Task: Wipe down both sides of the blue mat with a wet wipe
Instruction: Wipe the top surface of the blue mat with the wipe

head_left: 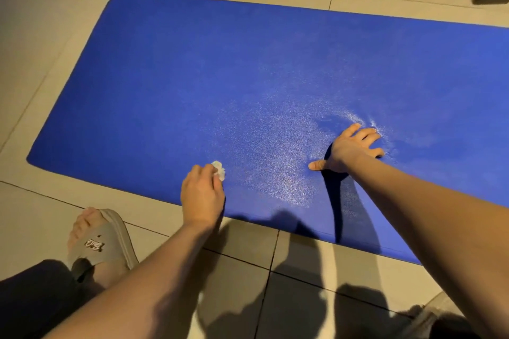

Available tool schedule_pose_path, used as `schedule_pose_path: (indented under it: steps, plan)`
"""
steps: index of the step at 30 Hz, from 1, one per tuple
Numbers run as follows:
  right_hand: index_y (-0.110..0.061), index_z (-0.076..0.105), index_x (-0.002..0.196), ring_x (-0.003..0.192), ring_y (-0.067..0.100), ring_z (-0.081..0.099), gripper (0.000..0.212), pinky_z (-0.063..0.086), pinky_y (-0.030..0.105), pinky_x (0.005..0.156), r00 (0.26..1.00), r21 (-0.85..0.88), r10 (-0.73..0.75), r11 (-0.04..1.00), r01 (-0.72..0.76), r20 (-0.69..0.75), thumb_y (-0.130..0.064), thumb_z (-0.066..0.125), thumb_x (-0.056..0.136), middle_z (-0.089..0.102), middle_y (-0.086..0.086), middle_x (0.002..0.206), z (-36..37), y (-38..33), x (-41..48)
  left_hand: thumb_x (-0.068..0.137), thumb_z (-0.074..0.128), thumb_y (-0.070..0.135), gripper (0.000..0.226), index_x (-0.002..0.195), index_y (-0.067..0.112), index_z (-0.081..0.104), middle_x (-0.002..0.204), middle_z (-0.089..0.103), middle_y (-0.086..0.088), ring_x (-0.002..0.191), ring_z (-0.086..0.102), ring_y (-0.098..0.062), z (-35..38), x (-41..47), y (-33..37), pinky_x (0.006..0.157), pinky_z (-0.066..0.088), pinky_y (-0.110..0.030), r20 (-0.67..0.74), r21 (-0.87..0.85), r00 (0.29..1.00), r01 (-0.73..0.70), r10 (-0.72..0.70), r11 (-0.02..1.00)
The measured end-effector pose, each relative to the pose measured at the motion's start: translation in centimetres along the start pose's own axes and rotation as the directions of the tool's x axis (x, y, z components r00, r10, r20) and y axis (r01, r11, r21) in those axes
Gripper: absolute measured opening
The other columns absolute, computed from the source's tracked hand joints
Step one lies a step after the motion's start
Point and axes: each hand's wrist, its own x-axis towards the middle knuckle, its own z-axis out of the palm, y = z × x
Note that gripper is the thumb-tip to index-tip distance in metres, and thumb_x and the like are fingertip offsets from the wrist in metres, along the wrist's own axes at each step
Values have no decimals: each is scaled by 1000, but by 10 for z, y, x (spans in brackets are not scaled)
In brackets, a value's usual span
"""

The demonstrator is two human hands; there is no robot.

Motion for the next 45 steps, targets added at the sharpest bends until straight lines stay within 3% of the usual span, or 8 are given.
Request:
schedule_pose_path:
  steps: [5, 9, 14, 24, 30, 36, 40, 45]
  plan:
    - [-2, -16, 155, 151, 48, -3, 173, 25, 67, 111, 1000, -2, 7, 1000, -7, 2, -85, 79, 37, -8, 30, 162, 0, -2, 3, 97, 47, 18, 23, 92, 10, 69, 83, 60, -9, 75, 56, -31, 37, -48, 57, 69, 44, -41, -58, -153, 990, -136, 129, 979]
    - [-2, -15, 155, 150, 49, -2, 174, 25, 68, 110, 1000, -11, 14, 1000, -15, -4, -85, 79, 35, -7, 31, 161, 2, -3, 5, 91, 50, 14, 16, 93, 18, 66, 88, 60, -4, 80, 57, -28, 57, -81, 113, 69, 45, -40, 156, -160, 933, -301, 325, 940]
    - [-2, -15, 156, 150, 48, -2, 174, 25, 67, 111, 1000, 5, -5, 1000, 5, -15, -86, 78, 35, -7, 30, 162, 2, 1, 6, 86, 65, 13, 15, 99, 22, 66, 84, 56, -2, 76, 55, -27, 42, -68, 85, 69, 45, -39, 158, -109, 888, -418, 431, 902]
    - [-3, -15, 156, 151, 47, -4, 163, 23, 67, 112, 996, 3, -72, 997, 73, -52, -90, 70, 47, -9, 31, 162, 9, 9, 2, 98, 55, 15, 13, 102, 7, 66, 97, 63, -11, 86, 57, -30, 8, -42, 25, 81, 48, -42, 11, 24, 999, 33, -33, 999]
    - [-11, -1, 159, 153, 42, -2, 128, 19, 61, 118, 939, -24, -310, 951, 310, -147, -86, 57, 73, -4, 24, 165, 42, 40, -26, 89, 52, 12, 12, 91, 12, 64, 84, 62, -8, 74, 58, -32, 52, -91, 99, 72, 41, -39, 68, -124, 978, -188, 197, 974]
    - [-10, 54, 114, 108, 36, 54, 40, 47, 43, 85, 821, -162, -449, 894, 419, -354, -42, 64, 93, 54, 15, 122, 61, 78, -58, 83, 67, 8, 16, 95, 18, 63, 90, 61, -3, 80, 59, -27, 40, -92, 100, 67, 47, -38, 170, -56, 913, -366, 370, 929]
    - [-13, 49, 89, 80, 34, 55, 18, 42, 34, 64, 878, -79, -415, 909, 408, -240, -29, 54, 98, 67, 14, 103, 69, 87, -63, 89, 62, 8, 12, 99, 15, 65, 95, 64, -8, 86, 61, -31, 13, -58, 34, 77, 50, -42, 83, 20, 988, -134, 132, 991]
    - [-17, 57, 112, 106, 31, 60, 62, 51, 37, 84, 904, -100, -427, 898, 428, 39, -68, 67, 79, 53, 8, 122, 83, 91, -65, 100, 53, 16, 12, 106, 7, 60, 101, 60, -14, 90, 59, -31, -8, -43, -20, 75, 47, -39, -61, -24, 968, 242, -243, 970]
